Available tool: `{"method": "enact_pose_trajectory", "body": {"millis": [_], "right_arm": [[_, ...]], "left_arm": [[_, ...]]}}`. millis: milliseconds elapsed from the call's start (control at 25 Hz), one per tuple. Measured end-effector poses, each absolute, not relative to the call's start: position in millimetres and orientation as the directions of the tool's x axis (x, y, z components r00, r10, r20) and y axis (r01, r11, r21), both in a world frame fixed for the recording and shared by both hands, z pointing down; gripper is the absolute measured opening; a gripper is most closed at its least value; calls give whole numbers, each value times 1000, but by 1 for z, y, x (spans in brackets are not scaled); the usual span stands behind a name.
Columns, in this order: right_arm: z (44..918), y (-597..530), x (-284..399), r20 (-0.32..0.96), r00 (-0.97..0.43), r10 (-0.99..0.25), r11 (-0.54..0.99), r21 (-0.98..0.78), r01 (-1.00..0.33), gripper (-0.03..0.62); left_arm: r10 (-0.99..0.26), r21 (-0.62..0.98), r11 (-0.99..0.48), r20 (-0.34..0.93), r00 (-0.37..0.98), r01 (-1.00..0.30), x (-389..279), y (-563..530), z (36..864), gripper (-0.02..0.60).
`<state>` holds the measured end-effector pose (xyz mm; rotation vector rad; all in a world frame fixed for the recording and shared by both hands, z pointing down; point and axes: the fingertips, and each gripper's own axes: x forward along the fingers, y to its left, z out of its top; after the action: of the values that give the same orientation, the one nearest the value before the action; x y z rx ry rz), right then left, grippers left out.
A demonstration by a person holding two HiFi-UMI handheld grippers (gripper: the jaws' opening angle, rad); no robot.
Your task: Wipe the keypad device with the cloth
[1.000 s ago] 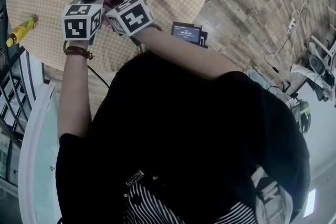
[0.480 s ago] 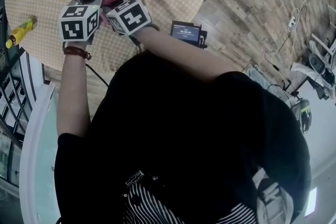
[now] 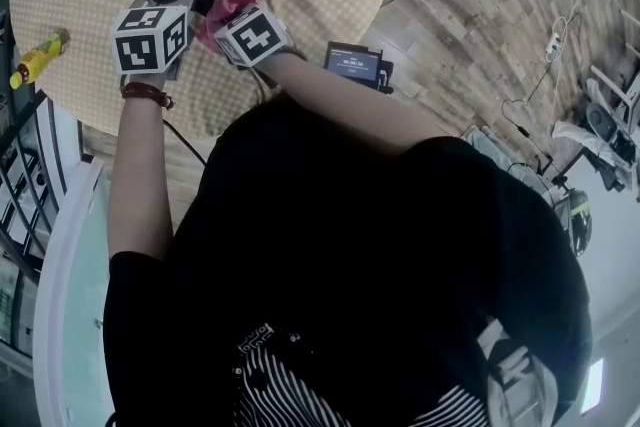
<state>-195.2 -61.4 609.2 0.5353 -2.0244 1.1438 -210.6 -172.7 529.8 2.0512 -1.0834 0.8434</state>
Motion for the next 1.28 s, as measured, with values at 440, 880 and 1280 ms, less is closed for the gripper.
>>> {"method": "enact_pose_trajectory", "body": {"millis": [440, 880, 1280], "right_arm": [[544, -104, -222, 681, -724, -111, 649, -502, -572, 44], [602, -66, -190, 745, -667, 21, 598, -544, -589, 44], [556, -101, -214, 719, -685, -117, 622, -485, -614, 44]], "left_arm": [[-429, 264, -451, 773, 467, -852, -209, -166, 526, 3], [-448, 234, -464, 770, 455, -854, -209, -168, 528, 3], [-444, 228, -473, 772, 454, -851, -207, -169, 529, -2]]}}
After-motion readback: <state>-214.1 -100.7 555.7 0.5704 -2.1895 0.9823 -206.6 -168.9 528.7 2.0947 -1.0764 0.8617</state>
